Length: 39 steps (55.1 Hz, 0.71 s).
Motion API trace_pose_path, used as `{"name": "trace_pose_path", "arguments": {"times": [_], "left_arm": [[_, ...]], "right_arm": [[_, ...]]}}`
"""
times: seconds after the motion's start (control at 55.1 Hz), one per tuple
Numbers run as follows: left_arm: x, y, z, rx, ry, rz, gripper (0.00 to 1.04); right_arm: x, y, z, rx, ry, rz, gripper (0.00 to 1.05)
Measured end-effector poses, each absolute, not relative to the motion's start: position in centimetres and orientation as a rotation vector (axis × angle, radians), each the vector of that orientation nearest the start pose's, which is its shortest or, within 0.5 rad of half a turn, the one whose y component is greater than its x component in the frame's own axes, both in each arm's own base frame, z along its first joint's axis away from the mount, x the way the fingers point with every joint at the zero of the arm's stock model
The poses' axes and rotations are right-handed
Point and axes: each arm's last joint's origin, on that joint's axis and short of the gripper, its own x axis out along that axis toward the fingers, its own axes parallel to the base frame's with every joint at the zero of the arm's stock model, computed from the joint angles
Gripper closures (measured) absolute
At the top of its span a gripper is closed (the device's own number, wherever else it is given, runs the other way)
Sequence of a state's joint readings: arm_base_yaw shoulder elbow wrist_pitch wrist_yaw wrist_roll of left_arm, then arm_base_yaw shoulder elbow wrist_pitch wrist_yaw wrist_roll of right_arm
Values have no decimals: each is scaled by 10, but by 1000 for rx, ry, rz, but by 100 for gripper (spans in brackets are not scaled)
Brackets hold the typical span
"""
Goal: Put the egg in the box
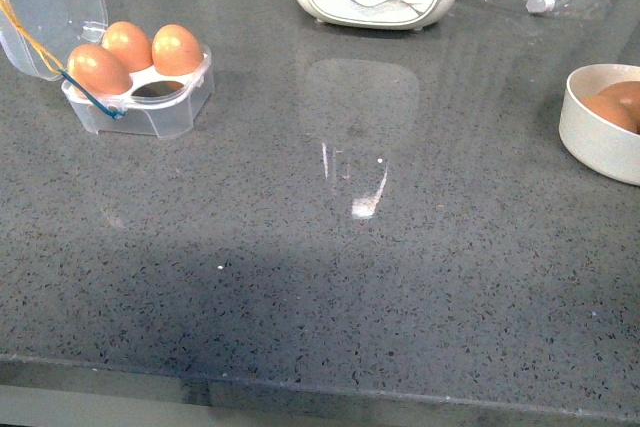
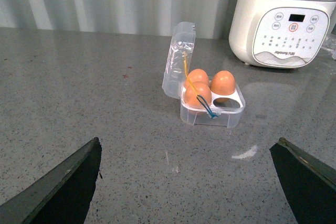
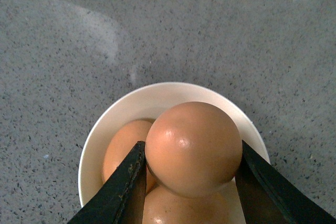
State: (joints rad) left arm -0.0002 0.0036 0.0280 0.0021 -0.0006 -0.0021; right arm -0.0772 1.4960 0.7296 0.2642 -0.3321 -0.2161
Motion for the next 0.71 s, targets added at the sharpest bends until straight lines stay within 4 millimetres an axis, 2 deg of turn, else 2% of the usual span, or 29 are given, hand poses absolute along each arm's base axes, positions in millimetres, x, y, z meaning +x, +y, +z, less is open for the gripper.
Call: {"name": "trace_pose_path", "arguments": {"times": [0.091,0.181,0.272,0.363,0.453,0.562,0.707], "left_arm": [[96,0,173,-2,-27,1,7],[96,0,173,-2,-27,0,7],[96,0,173,-2,-27,0,7],[96,0,173,-2,-27,0,7],[96,0,173,-2,-27,0,7],[96,0,173,-2,-27,0,7],[96,0,173,-2,-27,0,7]], "right_arm": [[303,-11,207,-119,429,311,64],[311,-3,231,-136,358,332,64],[323,14,257,-142,284,385,64],[335,36,272,-126,248,463,64],[343,60,278,-107,237,563,64],[342,102,276,-67,233,786,64],[332,129,272,-54,258,990,64]]}}
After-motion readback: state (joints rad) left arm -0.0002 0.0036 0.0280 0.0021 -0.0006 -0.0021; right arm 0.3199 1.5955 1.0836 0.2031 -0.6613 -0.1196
